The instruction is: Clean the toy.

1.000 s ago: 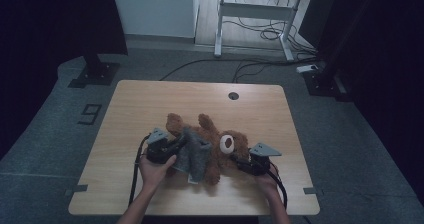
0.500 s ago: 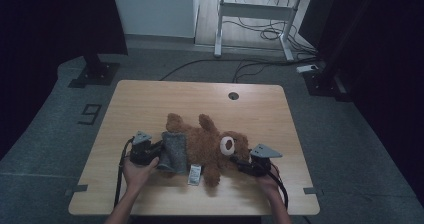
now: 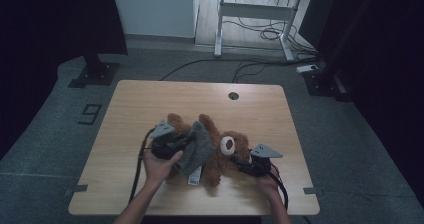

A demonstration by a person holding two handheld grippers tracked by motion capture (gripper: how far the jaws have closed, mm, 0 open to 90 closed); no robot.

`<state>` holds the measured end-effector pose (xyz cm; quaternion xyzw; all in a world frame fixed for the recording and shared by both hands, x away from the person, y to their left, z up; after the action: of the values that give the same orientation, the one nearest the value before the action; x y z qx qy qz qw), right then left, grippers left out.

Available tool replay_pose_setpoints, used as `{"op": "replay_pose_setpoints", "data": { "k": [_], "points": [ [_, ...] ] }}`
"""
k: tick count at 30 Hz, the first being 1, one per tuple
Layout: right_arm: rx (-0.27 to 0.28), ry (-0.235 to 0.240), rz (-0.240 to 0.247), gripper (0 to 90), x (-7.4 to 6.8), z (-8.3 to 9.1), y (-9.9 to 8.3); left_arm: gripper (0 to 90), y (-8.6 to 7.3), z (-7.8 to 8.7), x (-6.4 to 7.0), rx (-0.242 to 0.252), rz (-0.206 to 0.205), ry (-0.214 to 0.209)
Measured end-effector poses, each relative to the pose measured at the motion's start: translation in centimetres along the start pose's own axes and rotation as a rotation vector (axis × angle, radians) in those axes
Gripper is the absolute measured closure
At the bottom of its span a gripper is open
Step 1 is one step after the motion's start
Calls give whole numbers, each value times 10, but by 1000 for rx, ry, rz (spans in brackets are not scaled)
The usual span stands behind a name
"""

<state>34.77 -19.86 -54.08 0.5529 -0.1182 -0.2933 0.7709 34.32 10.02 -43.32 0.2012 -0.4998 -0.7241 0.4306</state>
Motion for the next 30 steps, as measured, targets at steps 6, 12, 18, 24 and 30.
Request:
{"op": "replay_pose_setpoints", "data": {
  "k": [6,12,18,24,30],
  "points": [
    [1,0,-3,443,-1,0,0,817,21,-34,54,-7,-56,-111],
    [5,1,-2,439,0,0,-1,816,25,-76,86,-54,-94,-115],
    [-6,-2,3,438,0,0,-2,815,7,-91,70,-106,-55,-90],
    [-3,-7,1,436,0,0,-2,815,4,-80,49,-104,-33,-23],
    [8,-4,-8,434,1,0,-4,816,-12,-71,15,-138,-44,34]
  ]
}}
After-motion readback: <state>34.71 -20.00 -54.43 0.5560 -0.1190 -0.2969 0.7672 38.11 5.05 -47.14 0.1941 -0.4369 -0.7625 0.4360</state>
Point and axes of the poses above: each handheld gripper's, and its own axes: z roughly backward along the jaws, y roughly out of its top, x roughly to its right, the point moved 1 cm from there along -z, roughly forward along the jaws, and after that the axes turned 12 degrees about y, right-handed, at the moved point
